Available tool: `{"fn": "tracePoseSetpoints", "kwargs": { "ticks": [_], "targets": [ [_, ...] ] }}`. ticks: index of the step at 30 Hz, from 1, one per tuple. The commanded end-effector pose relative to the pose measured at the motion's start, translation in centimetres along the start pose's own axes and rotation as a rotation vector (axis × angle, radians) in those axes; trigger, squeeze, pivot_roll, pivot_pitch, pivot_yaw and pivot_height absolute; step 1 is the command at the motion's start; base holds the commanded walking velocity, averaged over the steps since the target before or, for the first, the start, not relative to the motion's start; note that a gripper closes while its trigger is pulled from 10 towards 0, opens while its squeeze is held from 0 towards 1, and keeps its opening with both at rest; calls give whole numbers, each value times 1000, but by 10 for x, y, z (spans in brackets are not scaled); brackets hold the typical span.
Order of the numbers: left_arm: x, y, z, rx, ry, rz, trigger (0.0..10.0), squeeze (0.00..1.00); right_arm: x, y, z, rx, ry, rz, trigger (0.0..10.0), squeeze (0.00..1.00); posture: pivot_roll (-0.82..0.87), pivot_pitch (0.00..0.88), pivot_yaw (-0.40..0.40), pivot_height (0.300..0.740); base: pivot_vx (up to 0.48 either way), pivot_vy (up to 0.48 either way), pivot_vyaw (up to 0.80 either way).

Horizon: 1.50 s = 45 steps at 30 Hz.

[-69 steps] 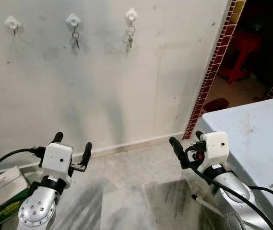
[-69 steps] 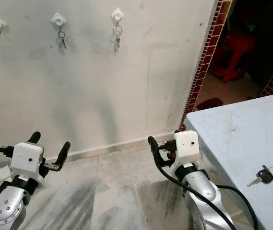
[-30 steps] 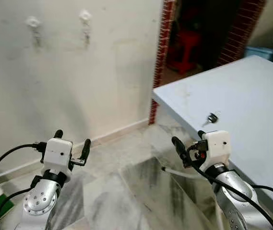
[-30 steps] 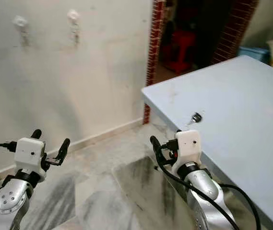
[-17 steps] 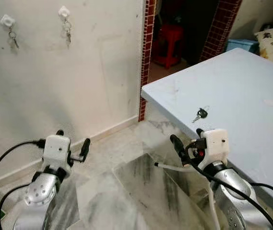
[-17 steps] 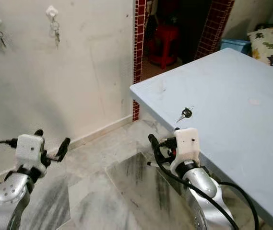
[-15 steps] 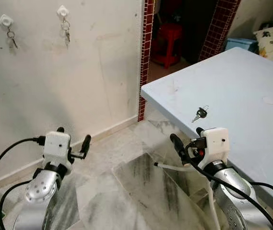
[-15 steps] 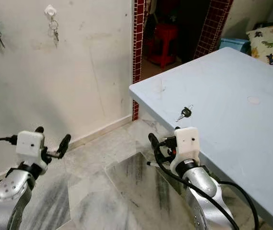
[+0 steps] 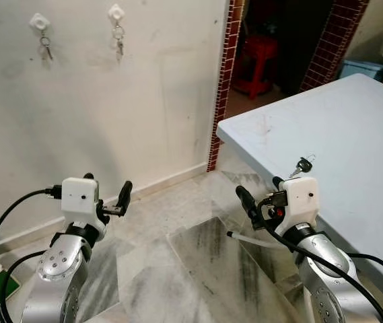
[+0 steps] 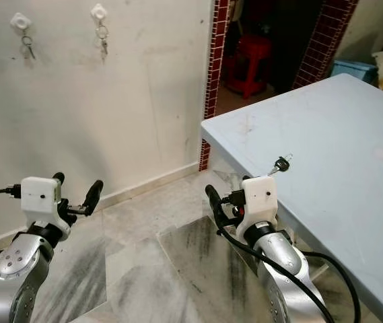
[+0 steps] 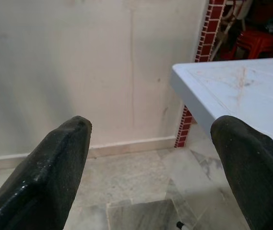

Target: Hang keys on a hook

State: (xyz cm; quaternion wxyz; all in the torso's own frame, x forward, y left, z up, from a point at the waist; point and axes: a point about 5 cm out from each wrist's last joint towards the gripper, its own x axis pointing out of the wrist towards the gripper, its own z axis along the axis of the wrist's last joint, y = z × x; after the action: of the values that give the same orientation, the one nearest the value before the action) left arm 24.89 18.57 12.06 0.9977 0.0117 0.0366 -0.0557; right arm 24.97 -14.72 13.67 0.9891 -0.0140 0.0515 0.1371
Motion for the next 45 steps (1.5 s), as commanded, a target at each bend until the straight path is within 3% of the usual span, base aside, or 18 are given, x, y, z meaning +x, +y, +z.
{"fn": "tracePoseSetpoints", "kwargs": {
  "ticks": [1, 9, 30, 45],
  "targets": [
    [-2, -1, 5, -5, -16, 0, 10000, 0, 2, -3, 3, -10, -4, -7, 10000, 0, 61, 0, -13, 740, 0, 0, 0],
    [-3, -4, 5, -16, -18, -8, 10000, 0, 3, -4, 3, -20, -2, 5, 10000, 0, 61, 0, -23, 740, 0, 0, 0],
    [-3, -4, 3, -28, -2, -9, 10000, 0, 2, -5, 1, -29, 11, 7, 10000, 0, 54, 0, -21, 740, 177, -357, 0],
    [-2, -2, 0, -44, 13, 16, 10000, 0, 6, -2, 2, -13, 4, 2, 10000, 0, 56, 0, -15, 740, 0, 0, 0]
  ]
}}
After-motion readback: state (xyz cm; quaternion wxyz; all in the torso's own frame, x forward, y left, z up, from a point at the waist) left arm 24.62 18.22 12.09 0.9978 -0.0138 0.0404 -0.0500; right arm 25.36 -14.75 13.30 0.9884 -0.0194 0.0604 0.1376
